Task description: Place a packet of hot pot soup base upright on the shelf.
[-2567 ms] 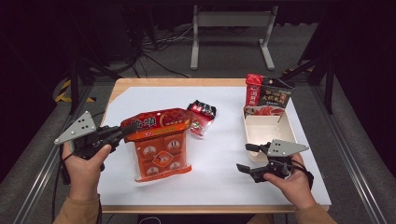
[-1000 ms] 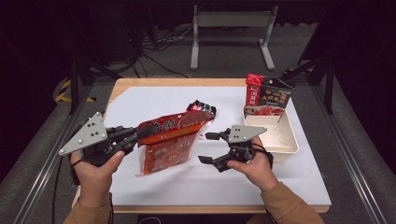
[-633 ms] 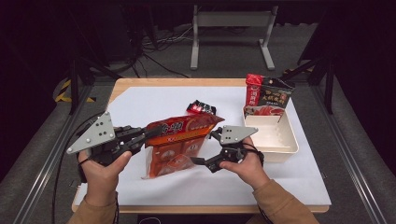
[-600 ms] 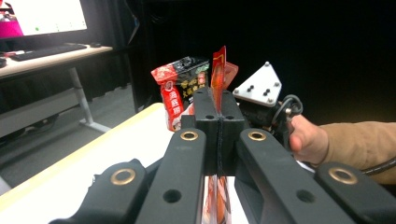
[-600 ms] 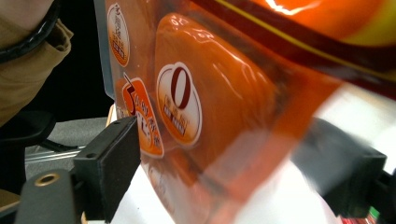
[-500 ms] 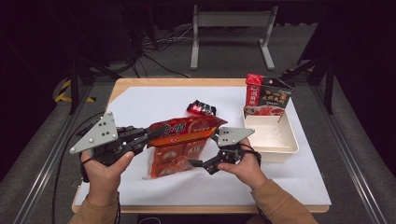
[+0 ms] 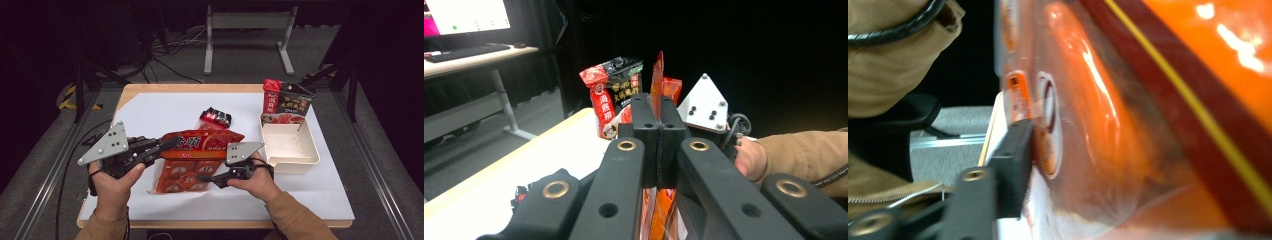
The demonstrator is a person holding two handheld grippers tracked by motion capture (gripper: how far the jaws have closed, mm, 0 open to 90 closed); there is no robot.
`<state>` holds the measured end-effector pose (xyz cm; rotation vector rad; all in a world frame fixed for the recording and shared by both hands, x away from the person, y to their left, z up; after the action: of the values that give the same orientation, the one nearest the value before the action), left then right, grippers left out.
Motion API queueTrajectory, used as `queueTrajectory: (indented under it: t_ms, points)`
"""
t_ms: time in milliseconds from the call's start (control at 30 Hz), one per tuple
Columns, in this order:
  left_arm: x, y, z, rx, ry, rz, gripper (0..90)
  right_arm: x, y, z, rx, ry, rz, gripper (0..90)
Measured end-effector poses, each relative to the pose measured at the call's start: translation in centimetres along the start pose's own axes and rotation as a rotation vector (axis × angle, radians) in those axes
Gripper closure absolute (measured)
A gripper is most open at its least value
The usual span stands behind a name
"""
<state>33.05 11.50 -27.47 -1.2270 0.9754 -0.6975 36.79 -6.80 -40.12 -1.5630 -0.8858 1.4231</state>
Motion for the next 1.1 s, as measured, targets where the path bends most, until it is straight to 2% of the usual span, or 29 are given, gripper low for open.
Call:
queueTrajectory:
  t_ms: [33,100,167,567,700,833,900,1000,1067,1100]
  points:
    - [0.0,0.0,0.0,0.002,-0.002,0.002,90.0,-0.1,0.0,0.1,-0.014,-0.010,0.013,63.4]
    - [0.1,0.1,0.0,0.000,-0.002,0.004,90.0,-0.2,-0.1,0.2,-0.043,-0.001,0.033,67.8]
    - [0.1,0.2,0.2,-0.009,0.006,0.005,90.0,-0.3,-0.1,0.3,-0.051,-0.009,0.047,69.2]
    - [0.1,0.5,0.6,-0.027,0.028,0.013,90.0,-0.6,-0.1,0.2,-0.040,-0.014,0.070,69.8]
    - [0.1,0.5,0.8,-0.023,0.027,0.016,90.0,-0.9,-0.2,0.2,-0.029,-0.021,0.068,69.8]
    - [0.1,0.6,0.9,-0.020,0.012,0.040,88.1,-1.1,-0.1,0.2,-0.018,-0.019,0.084,70.0]
    - [0.0,0.5,1.0,-0.014,0.003,0.035,84.2,-1.4,-0.2,0.1,-0.017,-0.011,0.080,70.1]
    - [0.2,0.6,1.1,-0.012,-0.005,0.043,70.0,-1.9,-0.3,0.0,-0.017,0.005,0.098,70.1]
    - [0.4,0.8,1.4,0.016,-0.045,0.058,63.2,-2.1,-0.3,-0.1,-0.010,0.010,0.103,70.2]
    - [0.5,1.0,1.5,0.020,-0.052,0.071,57.4,-2.3,-0.3,-0.2,-0.004,0.019,0.106,70.2]
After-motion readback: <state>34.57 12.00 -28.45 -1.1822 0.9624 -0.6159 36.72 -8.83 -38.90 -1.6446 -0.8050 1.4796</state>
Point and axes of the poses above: each handheld gripper's, and its own axes: x roughly forward along the jaws, y roughly out of its underside, z roughly to its left, the point moved 6 cm from there along x, roughly forward along the jaws, and after that the axes turned 5 degrees about z, right-handed, at the moved point
